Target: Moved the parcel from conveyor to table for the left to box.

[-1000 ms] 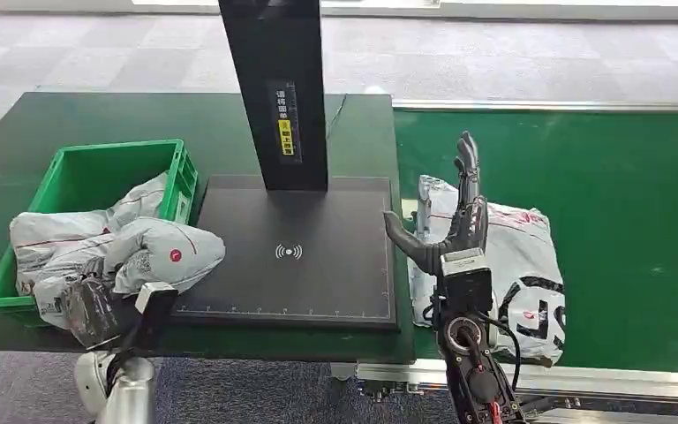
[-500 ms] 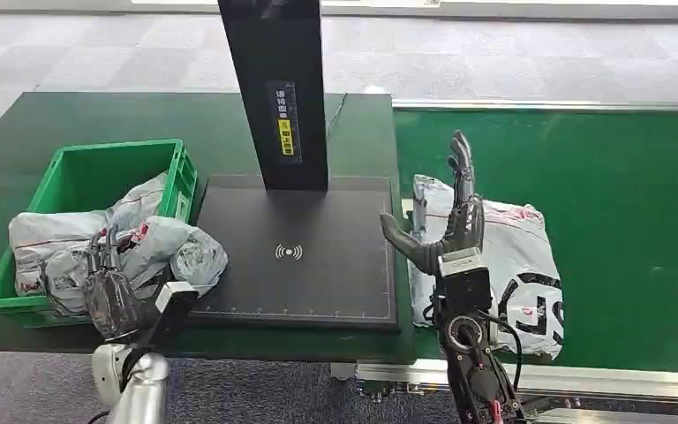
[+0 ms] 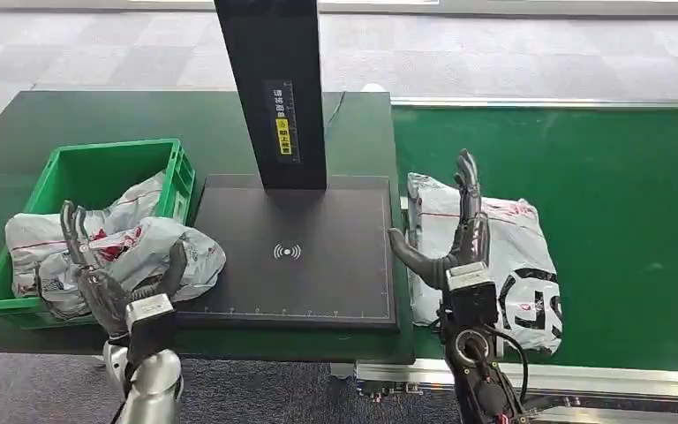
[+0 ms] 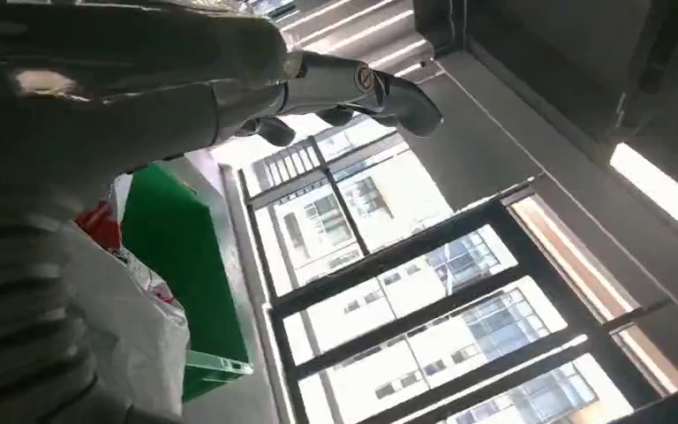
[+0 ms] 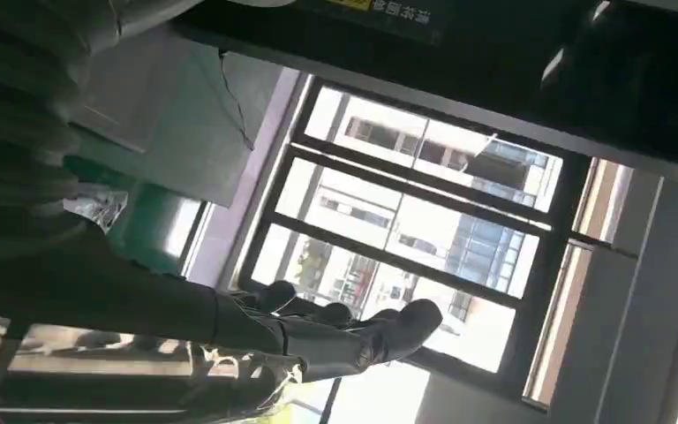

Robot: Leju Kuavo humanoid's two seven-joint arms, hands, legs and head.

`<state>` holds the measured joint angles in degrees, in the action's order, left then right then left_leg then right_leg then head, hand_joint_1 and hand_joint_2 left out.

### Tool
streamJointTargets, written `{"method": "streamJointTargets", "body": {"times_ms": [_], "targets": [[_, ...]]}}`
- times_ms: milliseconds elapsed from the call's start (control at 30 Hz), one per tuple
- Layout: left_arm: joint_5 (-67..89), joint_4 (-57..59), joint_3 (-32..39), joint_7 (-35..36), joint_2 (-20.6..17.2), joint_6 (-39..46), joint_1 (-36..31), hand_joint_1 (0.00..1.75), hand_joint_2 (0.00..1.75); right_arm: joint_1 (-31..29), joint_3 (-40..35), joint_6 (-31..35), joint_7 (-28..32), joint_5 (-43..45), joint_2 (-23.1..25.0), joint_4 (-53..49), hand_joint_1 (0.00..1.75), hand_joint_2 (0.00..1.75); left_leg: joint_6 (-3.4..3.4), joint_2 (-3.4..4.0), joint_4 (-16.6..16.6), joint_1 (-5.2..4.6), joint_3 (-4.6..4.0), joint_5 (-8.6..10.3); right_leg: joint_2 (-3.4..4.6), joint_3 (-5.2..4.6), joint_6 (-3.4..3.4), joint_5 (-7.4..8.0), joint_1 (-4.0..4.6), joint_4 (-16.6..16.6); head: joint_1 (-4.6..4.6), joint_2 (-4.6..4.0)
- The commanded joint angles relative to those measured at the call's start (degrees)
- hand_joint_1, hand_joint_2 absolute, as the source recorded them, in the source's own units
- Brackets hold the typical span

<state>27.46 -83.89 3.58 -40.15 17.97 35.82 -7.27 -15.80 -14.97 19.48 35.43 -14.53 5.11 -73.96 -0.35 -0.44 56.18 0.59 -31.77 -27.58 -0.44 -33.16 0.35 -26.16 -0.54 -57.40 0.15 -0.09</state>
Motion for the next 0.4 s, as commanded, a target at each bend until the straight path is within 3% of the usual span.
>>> {"method": "streamJointTargets", "body": {"times_ms": [33, 133, 267, 333, 400], "targets": [[-27.0, -7.2, -19.5, 0.2, -9.8, -13.1, 0.6, 0.00, 0.00, 0.9, -1.8, -2.9, -1.8, 3.8, -3.0, 5.1, 0.00, 1.75, 0.00, -0.12, -0.1, 0.04, 0.01, 0.04, -0.13, 0.08, -0.03, 0.01, 0.05, 0.1, 0.00, 0.00], [-27.0, -7.2, -19.5, 0.2, -9.8, -13.1, 0.6, 0.00, 0.00, 0.9, -1.8, -2.9, -1.8, 3.8, -3.0, 5.1, 0.00, 1.75, 0.02, 0.04, -0.1, 0.03, 0.08, 0.00, 0.03, 0.10, -0.02, 0.02, 0.03, 0.1, 0.00, 0.00], [-28.3, -5.2, -19.0, 0.2, -9.1, -27.3, 1.3, 0.00, 0.00, 1.6, -2.5, -8.5, -4.2, 4.2, -4.2, 10.9, 0.00, 1.75, 0.01, 0.06, -0.1, 0.02, 0.11, -0.01, 0.06, 0.14, -0.01, 0.03, 0.02, 0.1, 0.00, 0.00], [-26.1, 3.7, -20.9, 0.2, -10.3, -38.2, -0.5, 0.00, 0.00, 0.6, -2.7, -12.0, -4.5, 5.0, -4.6, 15.5, 0.00, 1.75, 0.01, -0.02, -0.2, 0.00, 0.21, 0.03, -0.03, 0.26, -0.02, 0.03, 0.01, 0.2, 0.02, 0.00], [-22.1, 8.4, -21.0, 0.4, -9.8, -37.9, -1.8, 0.00, 0.00, 0.4, -1.3, -12.9, -3.9, 6.5, -4.4, 17.4, 0.00, 1.75, 0.01, -0.05, -0.2, -0.03, 0.23, 0.08, -0.07, 0.28, -0.02, 0.05, -0.02, 0.2, 0.02, 0.00]]}}
